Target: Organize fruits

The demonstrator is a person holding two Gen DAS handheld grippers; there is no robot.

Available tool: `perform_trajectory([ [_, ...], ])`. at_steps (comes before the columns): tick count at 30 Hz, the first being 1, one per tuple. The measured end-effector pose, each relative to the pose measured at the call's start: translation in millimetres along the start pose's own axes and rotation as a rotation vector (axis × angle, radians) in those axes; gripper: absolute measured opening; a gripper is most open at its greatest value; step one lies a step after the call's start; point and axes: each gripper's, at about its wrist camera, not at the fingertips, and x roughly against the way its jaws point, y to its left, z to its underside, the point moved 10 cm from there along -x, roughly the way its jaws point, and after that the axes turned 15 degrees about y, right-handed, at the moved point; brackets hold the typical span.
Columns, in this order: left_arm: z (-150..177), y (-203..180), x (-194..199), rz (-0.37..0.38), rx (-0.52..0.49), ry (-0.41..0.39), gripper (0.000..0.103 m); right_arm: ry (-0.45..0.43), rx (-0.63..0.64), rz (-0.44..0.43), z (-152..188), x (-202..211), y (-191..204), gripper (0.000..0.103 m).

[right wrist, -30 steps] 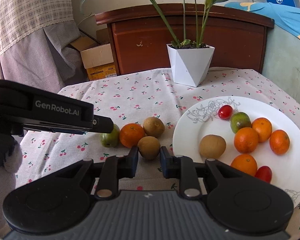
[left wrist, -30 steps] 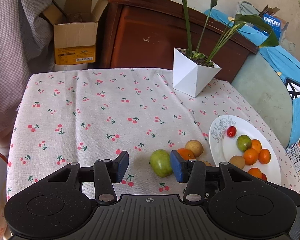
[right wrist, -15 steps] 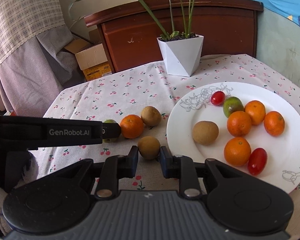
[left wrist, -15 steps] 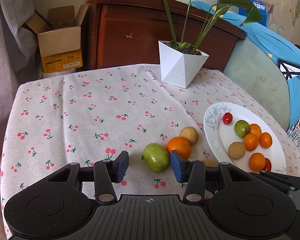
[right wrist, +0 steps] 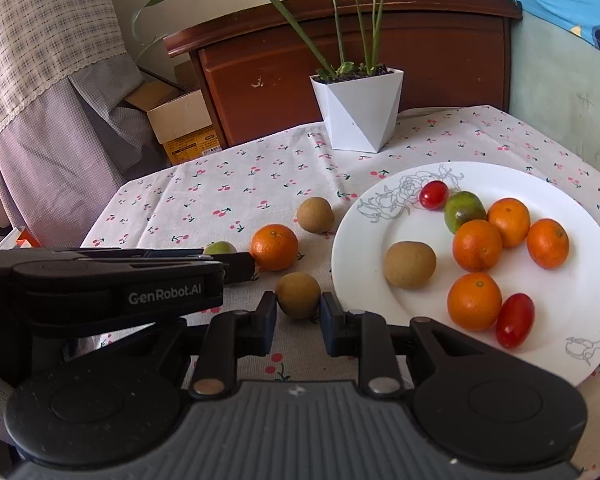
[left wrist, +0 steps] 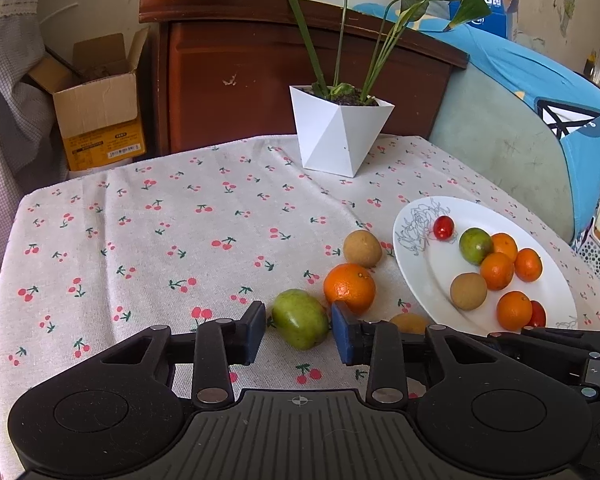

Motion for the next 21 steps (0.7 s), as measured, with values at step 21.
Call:
perform_trajectory([
  [21,-13.3,-2.8,34.4,0.041,0.074,-0.032,0.027,-0.053,-0.034,-0.011,-12.5,27.9,-1.0,0.023],
])
